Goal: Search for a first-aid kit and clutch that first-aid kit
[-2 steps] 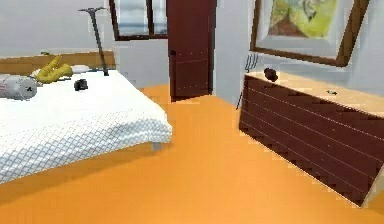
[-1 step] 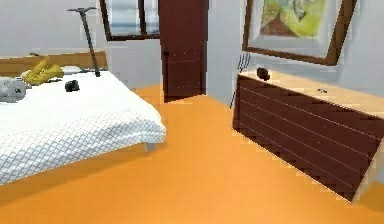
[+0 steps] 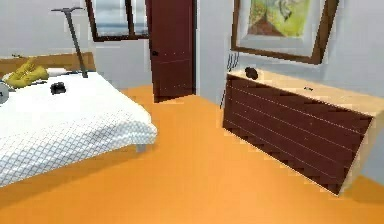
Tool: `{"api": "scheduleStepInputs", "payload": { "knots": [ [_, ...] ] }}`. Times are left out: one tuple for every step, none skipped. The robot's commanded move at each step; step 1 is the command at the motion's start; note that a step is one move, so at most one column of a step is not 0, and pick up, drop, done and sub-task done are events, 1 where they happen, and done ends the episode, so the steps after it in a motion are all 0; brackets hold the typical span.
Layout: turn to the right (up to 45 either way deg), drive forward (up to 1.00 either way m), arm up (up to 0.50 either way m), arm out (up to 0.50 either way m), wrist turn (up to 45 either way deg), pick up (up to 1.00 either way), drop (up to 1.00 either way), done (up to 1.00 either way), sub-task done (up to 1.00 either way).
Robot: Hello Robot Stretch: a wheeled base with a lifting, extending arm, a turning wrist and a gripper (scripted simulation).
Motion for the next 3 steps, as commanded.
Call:
{"api": "scheduleStepInputs", "payload": {
  "knots": [
    [0.0, 1.0, 0.0, 0.0, 0.0, 0.0, 0.0, 0.0, 0.0],
    [0.0, 0.65, 0.0, 0.0, 0.0, 0.0, 0.0, 0.0, 0.0],
    [0.0, 0.4, 0.0, 0.0, 0.0, 0.0, 0.0, 0.0, 0.0]
  ]
}}
